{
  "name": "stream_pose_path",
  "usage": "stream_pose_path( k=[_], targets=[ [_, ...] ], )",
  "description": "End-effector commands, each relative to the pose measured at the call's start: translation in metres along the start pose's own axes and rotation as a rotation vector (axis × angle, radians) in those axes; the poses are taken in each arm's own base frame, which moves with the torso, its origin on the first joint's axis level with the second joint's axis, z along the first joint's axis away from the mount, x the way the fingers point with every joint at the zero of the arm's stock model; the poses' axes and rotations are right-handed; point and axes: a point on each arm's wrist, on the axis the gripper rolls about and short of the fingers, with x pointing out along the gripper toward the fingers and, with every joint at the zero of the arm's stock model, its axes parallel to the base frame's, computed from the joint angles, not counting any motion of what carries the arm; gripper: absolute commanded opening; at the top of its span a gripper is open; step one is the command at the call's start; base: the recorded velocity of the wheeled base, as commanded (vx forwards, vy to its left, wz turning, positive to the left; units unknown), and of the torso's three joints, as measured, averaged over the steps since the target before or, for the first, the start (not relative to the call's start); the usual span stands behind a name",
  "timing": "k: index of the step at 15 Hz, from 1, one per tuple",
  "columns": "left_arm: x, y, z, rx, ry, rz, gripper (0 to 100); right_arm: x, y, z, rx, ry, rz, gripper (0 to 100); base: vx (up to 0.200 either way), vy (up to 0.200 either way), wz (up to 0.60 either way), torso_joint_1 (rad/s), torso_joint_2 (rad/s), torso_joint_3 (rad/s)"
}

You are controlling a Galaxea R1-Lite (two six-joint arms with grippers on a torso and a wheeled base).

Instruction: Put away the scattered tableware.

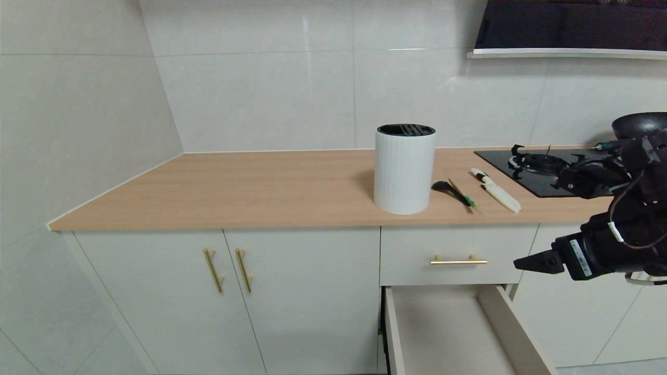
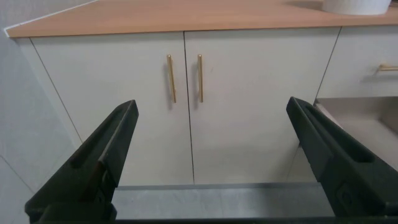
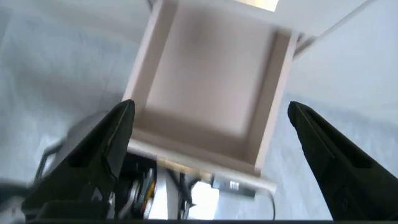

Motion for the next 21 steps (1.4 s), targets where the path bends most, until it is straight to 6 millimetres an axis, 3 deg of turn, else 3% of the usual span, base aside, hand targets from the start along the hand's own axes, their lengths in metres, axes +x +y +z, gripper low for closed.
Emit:
stream_pose_path(
  k=[1, 4, 7, 10, 12, 21],
  targets=[
    [0.000, 0.000, 0.000, 0.000, -0.001, 0.002, 100, 0.009, 0.000, 0.013, -0.001, -0.035, 0.002, 100, 0.000, 0.000, 0.00, 0.000, 0.00, 0.000],
    [0.000, 0.000, 0.000, 0.002, -0.001, 0.000, 100, 0.048, -0.016, 0.078, 0.032, -0.098, -0.033, 100, 0.000, 0.000, 0.00, 0.000, 0.00, 0.000],
    [0.000, 0.000, 0.000, 0.000, -0.001, 0.002, 100, 0.069, -0.023, 0.111, 0.082, -0.035, -0.039, 100, 0.000, 0.000, 0.00, 0.000, 0.00, 0.000],
    [0.000, 0.000, 0.000, 0.000, 0.001, 0.000, 100, 0.101, -0.026, 0.112, 0.124, 0.014, -0.047, 100, 0.000, 0.000, 0.00, 0.000, 0.00, 0.000],
    [0.000, 0.000, 0.000, 0.000, -0.001, 0.000, 100, 0.114, -0.043, 0.113, 0.152, 0.021, -0.071, 100, 0.000, 0.000, 0.00, 0.000, 0.00, 0.000],
    [0.000, 0.000, 0.000, 0.000, -0.001, 0.000, 100, 0.186, -0.053, 0.119, 0.159, -0.019, -0.095, 100, 0.000, 0.000, 0.00, 0.000, 0.00, 0.000]
  ],
)
